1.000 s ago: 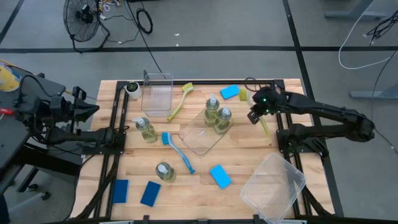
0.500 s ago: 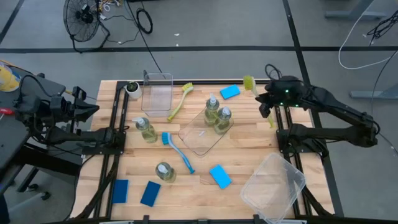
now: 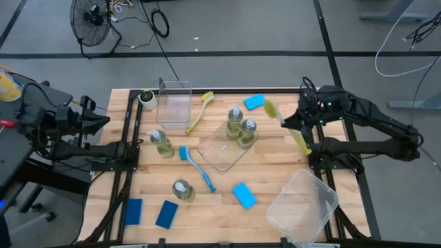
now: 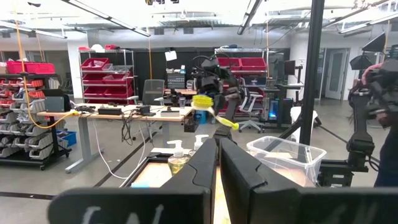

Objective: Pick & Place Kitchen Sink Supplies
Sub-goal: Put the yellow toilet brush into the transparent container

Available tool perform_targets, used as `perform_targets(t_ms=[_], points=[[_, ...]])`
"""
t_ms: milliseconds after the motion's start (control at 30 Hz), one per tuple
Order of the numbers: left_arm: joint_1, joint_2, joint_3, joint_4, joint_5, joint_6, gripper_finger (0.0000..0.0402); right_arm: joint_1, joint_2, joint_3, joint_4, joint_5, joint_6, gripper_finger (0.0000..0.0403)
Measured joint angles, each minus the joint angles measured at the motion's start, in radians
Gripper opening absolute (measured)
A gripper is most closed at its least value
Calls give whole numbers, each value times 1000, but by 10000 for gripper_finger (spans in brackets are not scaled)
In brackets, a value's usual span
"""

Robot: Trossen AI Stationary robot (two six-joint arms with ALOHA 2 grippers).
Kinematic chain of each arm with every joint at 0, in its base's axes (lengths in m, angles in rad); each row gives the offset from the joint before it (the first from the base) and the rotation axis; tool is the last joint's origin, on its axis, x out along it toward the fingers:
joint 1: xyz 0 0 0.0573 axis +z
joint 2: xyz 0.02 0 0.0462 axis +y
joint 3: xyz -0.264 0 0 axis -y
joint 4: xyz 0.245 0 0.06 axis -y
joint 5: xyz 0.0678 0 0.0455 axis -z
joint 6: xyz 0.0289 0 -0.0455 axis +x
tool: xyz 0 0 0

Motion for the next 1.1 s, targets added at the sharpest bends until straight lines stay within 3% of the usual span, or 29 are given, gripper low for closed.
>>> perform_targets(t_ms=[233, 600, 1100], points=[[0, 0, 0, 0, 0, 0, 25, 139, 25, 0, 11, -44, -61, 25], [0, 0, 0, 0, 0, 0, 25, 478, 101, 0, 94, -44, -143, 25], [0, 0, 0, 0, 0, 0, 26, 831, 209, -47, 295, 0, -26, 32]])
